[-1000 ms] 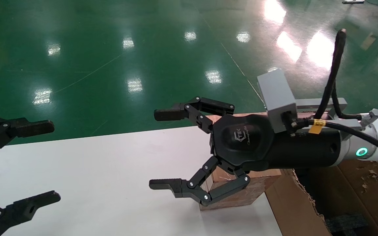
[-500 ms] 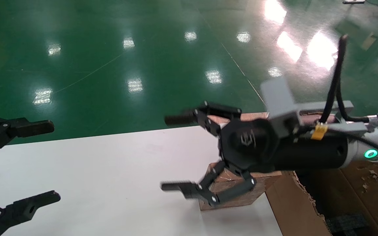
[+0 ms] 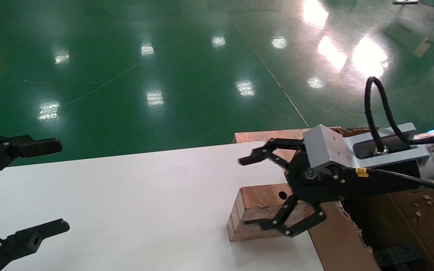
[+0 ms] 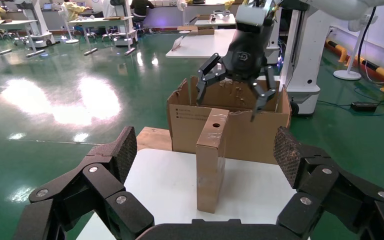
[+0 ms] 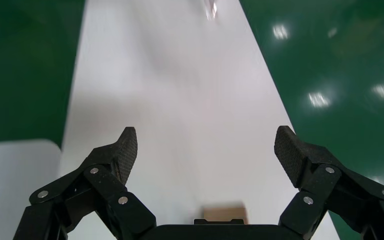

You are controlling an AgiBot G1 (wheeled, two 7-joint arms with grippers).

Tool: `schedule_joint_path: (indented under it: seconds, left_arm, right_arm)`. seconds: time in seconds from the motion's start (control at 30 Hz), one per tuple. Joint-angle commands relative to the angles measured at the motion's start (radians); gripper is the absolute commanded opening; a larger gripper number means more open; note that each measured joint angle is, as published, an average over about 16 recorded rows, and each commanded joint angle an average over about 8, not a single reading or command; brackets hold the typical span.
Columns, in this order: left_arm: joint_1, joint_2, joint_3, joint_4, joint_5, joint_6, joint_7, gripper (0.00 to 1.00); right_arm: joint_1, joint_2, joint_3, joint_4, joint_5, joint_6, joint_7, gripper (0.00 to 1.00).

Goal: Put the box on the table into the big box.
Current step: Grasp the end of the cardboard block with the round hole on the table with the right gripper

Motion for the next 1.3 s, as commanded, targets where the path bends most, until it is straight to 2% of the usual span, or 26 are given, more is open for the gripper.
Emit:
schedule_joint_path:
  seconds: [0.03, 0.43, 1.3]
  left_arm:
    - [0.000, 0.000, 0.000, 0.000, 0.000, 0.000, 0.000, 1.00]
    - [0.000, 0.000, 0.000, 0.000, 0.000, 0.000, 0.000, 1.00]
    - [0.000, 0.000, 0.000, 0.000, 0.000, 0.000, 0.000, 1.00]
  right_arm:
    - [0.028, 0.017, -0.035, -0.025, -0.020, 0.000, -0.026, 1.00]
    - [0.154, -0.026, -0.186, -0.208, -0.094, 0.003, -0.146, 1.00]
    - [0.268, -0.023, -0.502, -0.363, -0.026, 0.002, -0.237, 1.00]
